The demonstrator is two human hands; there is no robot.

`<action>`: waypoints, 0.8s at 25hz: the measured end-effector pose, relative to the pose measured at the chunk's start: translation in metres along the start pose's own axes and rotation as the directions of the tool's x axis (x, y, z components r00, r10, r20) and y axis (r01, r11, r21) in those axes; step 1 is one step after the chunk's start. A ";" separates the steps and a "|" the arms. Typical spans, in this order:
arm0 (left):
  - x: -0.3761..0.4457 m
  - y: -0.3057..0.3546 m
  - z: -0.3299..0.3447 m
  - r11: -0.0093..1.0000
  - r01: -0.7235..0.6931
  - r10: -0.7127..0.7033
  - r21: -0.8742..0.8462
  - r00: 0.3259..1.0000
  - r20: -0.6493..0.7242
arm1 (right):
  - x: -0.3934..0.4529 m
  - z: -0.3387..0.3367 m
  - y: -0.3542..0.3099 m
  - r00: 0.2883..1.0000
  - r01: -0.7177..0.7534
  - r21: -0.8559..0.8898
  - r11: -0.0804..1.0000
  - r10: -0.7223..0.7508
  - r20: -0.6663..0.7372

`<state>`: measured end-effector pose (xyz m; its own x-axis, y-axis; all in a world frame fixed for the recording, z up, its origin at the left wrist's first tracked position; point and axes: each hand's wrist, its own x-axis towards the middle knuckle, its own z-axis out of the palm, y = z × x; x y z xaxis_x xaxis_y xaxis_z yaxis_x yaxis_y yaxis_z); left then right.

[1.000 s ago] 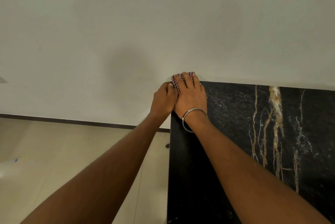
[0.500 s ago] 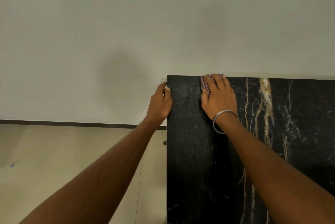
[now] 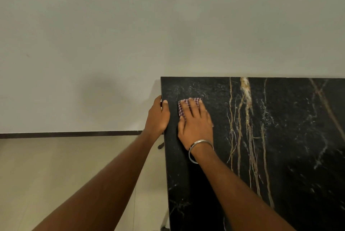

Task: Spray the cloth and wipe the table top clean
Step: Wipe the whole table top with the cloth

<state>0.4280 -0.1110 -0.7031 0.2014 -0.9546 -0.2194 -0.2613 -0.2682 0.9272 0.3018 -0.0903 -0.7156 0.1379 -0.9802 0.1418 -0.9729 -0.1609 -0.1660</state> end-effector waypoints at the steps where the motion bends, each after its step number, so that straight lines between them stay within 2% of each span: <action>1: -0.008 0.000 -0.001 1.000 0.002 -0.002 -0.005 1.000 0.005 | -0.016 -0.003 -0.003 1.000 0.011 0.005 1.000 -0.011 0.001; 9: -0.066 -0.014 0.005 1.000 0.005 -0.005 -0.026 1.000 0.007 | -0.134 -0.025 -0.006 0.997 -0.024 -0.020 1.000 0.025 0.074; 14: -0.096 -0.027 0.010 0.999 0.000 0.000 0.036 1.000 0.005 | -0.168 -0.030 -0.013 0.992 -0.079 -0.039 0.996 0.082 0.097; 20: -0.135 -0.026 0.011 0.992 -0.018 0.017 0.123 1.000 0.006 | -0.197 -0.037 -0.015 0.991 -0.074 -0.031 0.997 0.077 0.111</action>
<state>0.3969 0.0234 -0.7012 0.1909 -0.9599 -0.2053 -0.3794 -0.2650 0.8865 0.2828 0.1094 -0.7045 0.0826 -0.9964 0.0197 -0.9857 -0.0846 -0.1456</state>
